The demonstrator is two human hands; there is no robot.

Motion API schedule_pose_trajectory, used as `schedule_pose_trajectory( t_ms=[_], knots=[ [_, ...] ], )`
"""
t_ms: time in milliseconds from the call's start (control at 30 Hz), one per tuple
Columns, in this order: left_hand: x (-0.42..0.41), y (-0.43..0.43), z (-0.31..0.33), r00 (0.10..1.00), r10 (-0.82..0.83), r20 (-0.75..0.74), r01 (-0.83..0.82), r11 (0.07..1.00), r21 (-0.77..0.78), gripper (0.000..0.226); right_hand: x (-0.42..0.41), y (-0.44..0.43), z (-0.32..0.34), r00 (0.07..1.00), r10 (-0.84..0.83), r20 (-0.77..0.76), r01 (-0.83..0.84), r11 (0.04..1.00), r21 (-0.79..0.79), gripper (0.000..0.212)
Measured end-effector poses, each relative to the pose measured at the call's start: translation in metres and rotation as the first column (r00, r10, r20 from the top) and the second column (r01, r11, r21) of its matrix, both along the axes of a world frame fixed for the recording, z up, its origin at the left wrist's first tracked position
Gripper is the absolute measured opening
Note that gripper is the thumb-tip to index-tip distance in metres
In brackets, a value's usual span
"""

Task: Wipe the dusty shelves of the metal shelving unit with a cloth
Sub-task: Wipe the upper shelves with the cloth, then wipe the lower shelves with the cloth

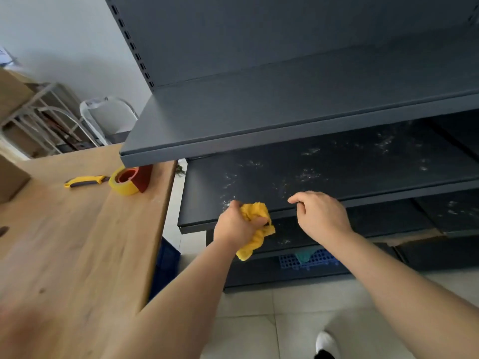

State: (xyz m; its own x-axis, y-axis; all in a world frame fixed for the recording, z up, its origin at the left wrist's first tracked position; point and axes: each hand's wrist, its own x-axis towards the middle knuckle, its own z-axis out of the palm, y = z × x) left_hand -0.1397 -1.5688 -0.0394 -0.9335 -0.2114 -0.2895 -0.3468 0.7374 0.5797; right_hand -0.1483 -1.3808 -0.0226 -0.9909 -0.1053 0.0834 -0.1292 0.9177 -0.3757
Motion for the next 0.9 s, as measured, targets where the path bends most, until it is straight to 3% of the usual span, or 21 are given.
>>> schedule_pose_trajectory(
  t_ms=[100, 233, 333, 467, 533, 567, 633, 667, 700, 800, 900],
  knots=[
    [-0.008, -0.009, -0.01, 0.995, 0.088, 0.05, -0.094, 0.989, 0.117, 0.075, -0.01, -0.019, -0.017, 0.995, 0.057, 0.079, -0.06, 0.998, 0.032, 0.034],
    [-0.029, -0.016, -0.015, 0.968, 0.235, 0.09, -0.25, 0.937, 0.244, 0.051, -0.034, -0.038, -0.028, 0.988, 0.108, 0.106, -0.111, 0.994, 0.019, 0.033],
    [-0.049, -0.02, -0.015, 0.942, 0.334, 0.02, -0.321, 0.888, 0.329, 0.044, -0.057, -0.045, -0.034, 0.985, 0.122, 0.119, -0.124, 0.992, 0.009, 0.033],
    [-0.082, -0.022, -0.012, 0.908, 0.416, -0.056, -0.339, 0.805, 0.486, 0.051, -0.088, -0.042, -0.043, 0.985, 0.104, 0.14, -0.103, 0.995, -0.013, 0.033],
    [-0.095, -0.025, -0.023, 0.938, 0.294, -0.183, -0.222, 0.916, 0.335, 0.054, -0.101, -0.038, -0.049, 0.983, 0.098, 0.153, -0.096, 0.995, -0.015, 0.033],
    [-0.1, -0.028, -0.031, 0.974, 0.137, -0.178, -0.115, 0.986, 0.124, 0.054, -0.106, -0.036, -0.053, 0.981, 0.1, 0.164, -0.099, 0.995, -0.014, 0.033],
    [-0.101, -0.031, -0.049, 0.989, -0.146, 0.038, 0.151, 0.957, -0.246, 0.052, -0.114, -0.033, -0.062, 0.973, 0.115, 0.2, -0.116, 0.993, -0.006, 0.033],
    [-0.101, -0.031, -0.057, 0.977, -0.191, 0.1, 0.212, 0.93, -0.3, 0.05, -0.117, -0.032, -0.065, 0.968, 0.126, 0.219, -0.129, 0.992, 0.001, 0.033],
    [-0.1, -0.029, -0.061, 0.98, -0.186, 0.071, 0.199, 0.927, -0.319, 0.048, -0.12, -0.031, -0.068, 0.962, 0.139, 0.236, -0.145, 0.989, 0.006, 0.033],
    [-0.103, -0.022, -0.068, 0.981, -0.01, -0.193, -0.049, 0.952, -0.301, 0.049, -0.126, -0.034, -0.077, 0.946, 0.179, 0.271, -0.187, 0.982, 0.006, 0.034],
    [-0.112, -0.003, -0.076, 0.993, -0.046, -0.108, 0.005, 0.937, -0.348, 0.058, -0.133, -0.042, -0.084, 0.938, 0.2, 0.283, -0.214, 0.977, 0.02, 0.034]
  ],
)
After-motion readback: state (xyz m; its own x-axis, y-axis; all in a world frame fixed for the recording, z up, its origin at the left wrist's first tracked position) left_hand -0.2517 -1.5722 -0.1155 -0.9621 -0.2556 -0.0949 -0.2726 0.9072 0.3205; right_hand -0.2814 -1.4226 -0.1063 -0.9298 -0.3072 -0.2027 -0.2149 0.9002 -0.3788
